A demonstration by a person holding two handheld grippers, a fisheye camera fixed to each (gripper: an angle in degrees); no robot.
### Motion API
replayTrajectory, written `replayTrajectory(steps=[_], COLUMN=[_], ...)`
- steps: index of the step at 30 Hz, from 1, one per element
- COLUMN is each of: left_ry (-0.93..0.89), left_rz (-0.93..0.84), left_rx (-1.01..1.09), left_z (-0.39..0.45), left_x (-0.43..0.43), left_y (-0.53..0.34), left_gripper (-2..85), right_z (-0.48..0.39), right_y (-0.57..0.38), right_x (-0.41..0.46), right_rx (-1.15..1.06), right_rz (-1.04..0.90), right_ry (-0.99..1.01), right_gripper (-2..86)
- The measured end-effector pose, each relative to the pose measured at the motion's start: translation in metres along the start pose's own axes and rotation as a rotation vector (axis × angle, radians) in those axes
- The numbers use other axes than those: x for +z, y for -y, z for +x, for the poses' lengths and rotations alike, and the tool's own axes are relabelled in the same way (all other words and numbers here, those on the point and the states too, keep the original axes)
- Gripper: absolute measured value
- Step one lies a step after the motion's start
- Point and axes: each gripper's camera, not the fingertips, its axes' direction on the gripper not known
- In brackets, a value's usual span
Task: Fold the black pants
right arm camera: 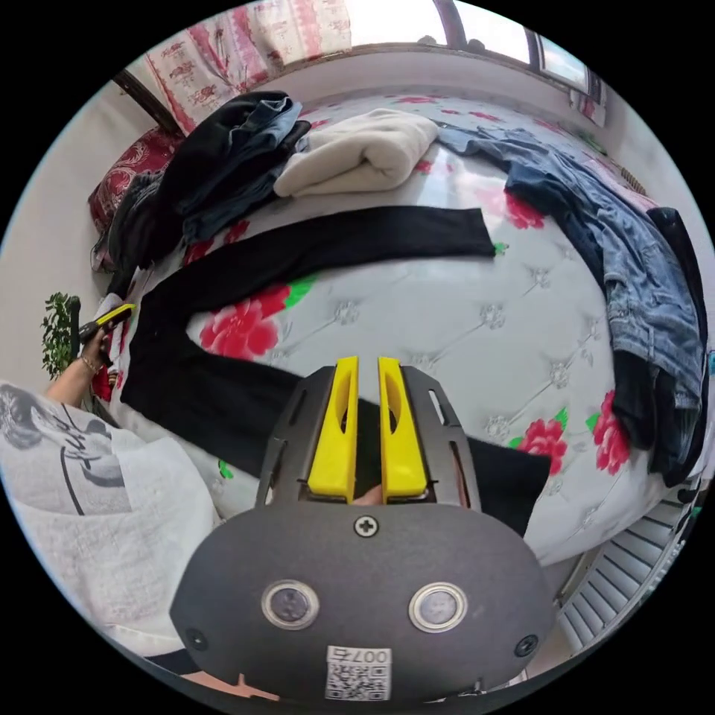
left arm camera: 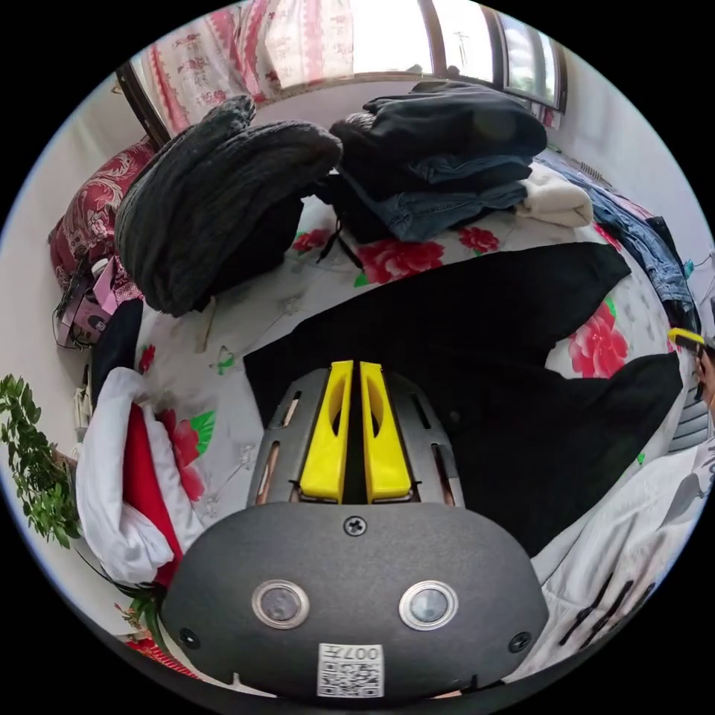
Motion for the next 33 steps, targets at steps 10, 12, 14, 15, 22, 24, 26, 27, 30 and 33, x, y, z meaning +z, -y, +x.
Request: replayTrajectory(steps=[10, 12, 14, 15, 22, 24, 26, 27, 30, 33], left_ry=[-0.051, -0.079, -0.093, -0.092, -0.054, -0.083, -0.121, -0.146, -0.186, -0.208], left_rz=[-0.213, -0.274, -0.362, -0.309, -0.313, -0.254, -0.165, -0.109, -0.001, 0.089], left_rx=[-0.068, -0.065, -0.013, 0.021, 0.128, 0.101, 0.074, 0.061, 0.064, 0.074], left_z=[-0.08, -0.082, -0.075, -0.073, -0.064, -0.072, -0.081, -0.086, -0.092, -0.092], left_x=[0.059, 0.078, 0.098, 0.095, 0.093, 0.076, 0.049, 0.03, -0.019, -0.064], left_y=[0.09, 0.103, 0.11, 0.113, 0.119, 0.116, 0.11, 0.104, 0.079, 0.045], left_gripper=[7.9, 8.6, 7.7, 5.8, -0.6, -0.8, -0.9, -0.9, -0.8, -0.8], right_z=[0.037, 0.041, 0.045, 0.046, 0.035, 0.031, 0.03, 0.03, 0.027, 0.026], right_y=[0.174, 0.196, 0.214, 0.217, 0.206, 0.196, 0.176, 0.17, 0.128, 0.071], right_x=[0.034, 0.047, 0.071, 0.079, 0.09, 0.068, 0.027, 0.015, -0.042, -0.089], right_rx=[-0.032, -0.021, -0.017, -0.017, -0.021, -0.029, -0.039, -0.043, -0.055, -0.04], right_rz=[-0.036, -0.071, -0.147, -0.173, -0.155, -0.055, 0.07, 0.098, 0.241, 0.354], right_ry=[-0.077, -0.096, -0.115, -0.122, -0.145, -0.151, -0.109, -0.095, -0.05, -0.017], right_gripper=[9.0, 9.3, 9.2, 9.0, 1.2, 0.6, 0.2, 0.1, -0.1, -0.1])
